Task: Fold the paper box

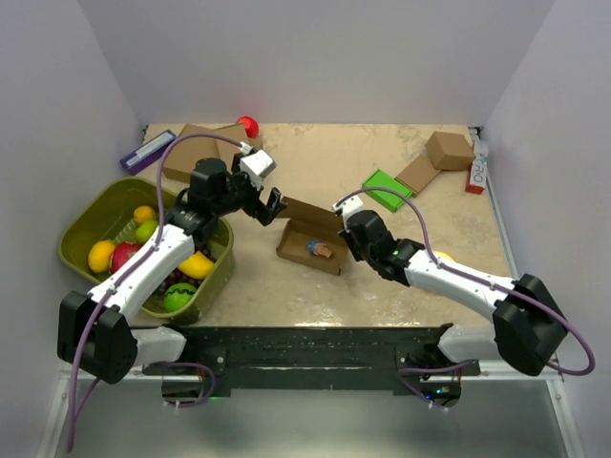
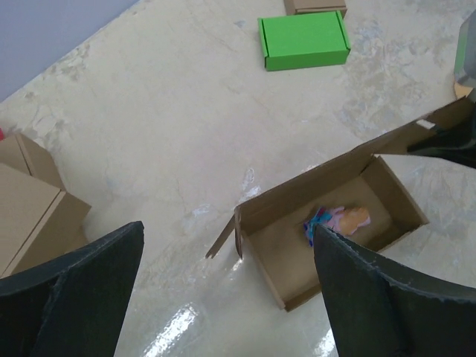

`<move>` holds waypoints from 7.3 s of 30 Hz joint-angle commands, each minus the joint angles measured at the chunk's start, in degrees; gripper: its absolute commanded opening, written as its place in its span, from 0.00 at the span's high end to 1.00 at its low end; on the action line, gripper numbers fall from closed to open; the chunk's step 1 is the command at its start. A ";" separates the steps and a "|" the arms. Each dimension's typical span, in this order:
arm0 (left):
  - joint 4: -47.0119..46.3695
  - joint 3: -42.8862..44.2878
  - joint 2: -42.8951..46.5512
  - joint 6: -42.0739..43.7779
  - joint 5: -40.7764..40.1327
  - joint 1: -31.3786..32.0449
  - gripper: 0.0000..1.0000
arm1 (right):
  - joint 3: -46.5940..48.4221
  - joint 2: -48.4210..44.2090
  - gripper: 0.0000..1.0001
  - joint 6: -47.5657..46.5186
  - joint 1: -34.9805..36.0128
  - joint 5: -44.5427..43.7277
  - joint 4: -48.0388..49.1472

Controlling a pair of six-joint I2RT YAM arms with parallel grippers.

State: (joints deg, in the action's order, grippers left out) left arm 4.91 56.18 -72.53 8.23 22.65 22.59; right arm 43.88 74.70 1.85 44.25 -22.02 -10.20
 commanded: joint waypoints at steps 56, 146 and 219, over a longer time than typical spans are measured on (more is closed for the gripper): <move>6.78 2.34 -0.41 -19.12 -17.55 1.68 0.17 | 4.72 -23.88 0.08 13.44 -6.81 3.67 -4.83; 3.62 0.51 -15.89 -21.32 -19.05 6.59 0.19 | -1.42 -23.73 0.26 24.43 -23.67 -7.34 -6.96; 13.63 -0.38 -2.18 -24.31 -14.31 11.43 0.16 | 4.61 -27.33 0.07 30.14 -24.04 13.04 -15.28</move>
State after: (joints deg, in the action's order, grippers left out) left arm 13.74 53.17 -78.37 -15.46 5.78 34.87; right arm 39.94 44.69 30.87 19.99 -12.10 -22.00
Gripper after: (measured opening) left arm 0.828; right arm 0.916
